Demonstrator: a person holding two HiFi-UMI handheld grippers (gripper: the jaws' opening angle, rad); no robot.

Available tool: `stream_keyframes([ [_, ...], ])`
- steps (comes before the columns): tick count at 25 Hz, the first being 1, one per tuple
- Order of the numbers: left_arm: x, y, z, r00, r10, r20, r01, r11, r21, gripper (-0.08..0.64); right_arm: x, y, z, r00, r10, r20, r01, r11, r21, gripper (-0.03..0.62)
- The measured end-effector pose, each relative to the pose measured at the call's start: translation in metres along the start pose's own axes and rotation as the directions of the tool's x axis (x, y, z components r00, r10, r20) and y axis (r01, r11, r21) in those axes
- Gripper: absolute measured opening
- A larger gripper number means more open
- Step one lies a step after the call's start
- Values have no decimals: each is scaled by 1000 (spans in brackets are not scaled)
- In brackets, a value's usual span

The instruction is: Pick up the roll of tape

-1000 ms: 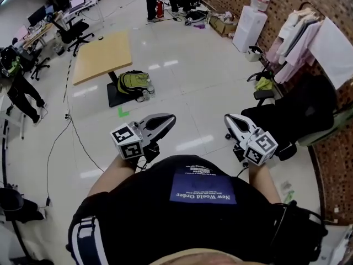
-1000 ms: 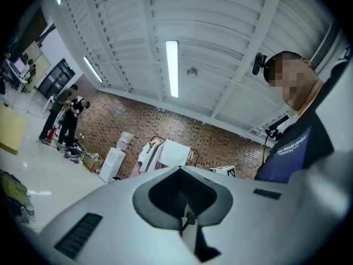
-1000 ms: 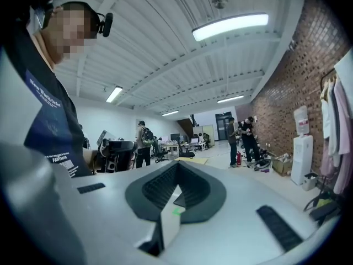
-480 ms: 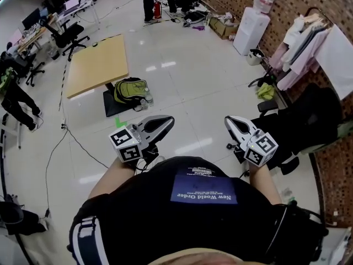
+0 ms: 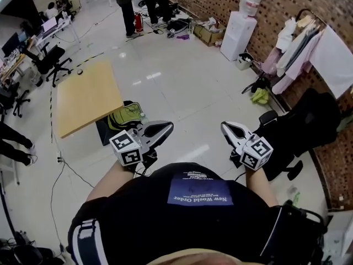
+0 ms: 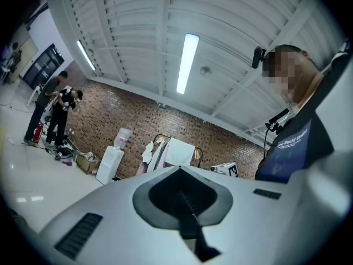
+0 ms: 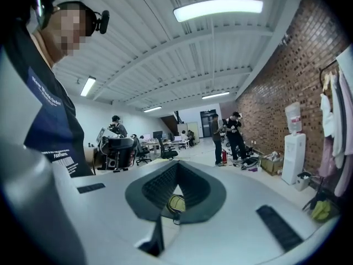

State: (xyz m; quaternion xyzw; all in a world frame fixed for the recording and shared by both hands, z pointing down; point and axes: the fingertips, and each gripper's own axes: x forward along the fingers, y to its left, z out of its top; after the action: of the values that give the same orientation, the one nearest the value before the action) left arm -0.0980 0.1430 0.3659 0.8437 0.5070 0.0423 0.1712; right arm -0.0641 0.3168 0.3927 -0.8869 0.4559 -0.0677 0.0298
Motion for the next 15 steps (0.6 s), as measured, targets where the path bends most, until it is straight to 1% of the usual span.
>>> stream_keyframes([
  [2, 13, 28, 5, 1000, 8, -8, -8, 1000, -4, 6, 13, -22, -3, 1000, -8, -12, 8, 1000, 6, -15],
  [4, 27, 53, 7, 1000, 20, -7, -20, 1000, 10, 6, 21, -50, -3, 1000, -25, -17, 26, 1000, 16, -14],
  [6, 37, 75, 6, 999, 42, -10, -42, 999, 21, 6, 29, -78, -4, 999, -44, -12, 44, 999, 32, -14],
  [8, 53, 97, 8, 997, 74, -13, -74, 997, 20, 6, 39, -109, -1, 999, -44, 0, 44, 998, 43, -14],
  [10, 81, 119, 13, 994, 106, -13, -105, 994, 33, 6, 51, -145, 9, 1000, -13, 14, 13, 999, 38, -15],
  [15, 156, 163, 33, 983, 183, 11, -183, 981, 59, 6, 85, -235, 39, 995, 102, 22, -102, 995, -5, -14],
])
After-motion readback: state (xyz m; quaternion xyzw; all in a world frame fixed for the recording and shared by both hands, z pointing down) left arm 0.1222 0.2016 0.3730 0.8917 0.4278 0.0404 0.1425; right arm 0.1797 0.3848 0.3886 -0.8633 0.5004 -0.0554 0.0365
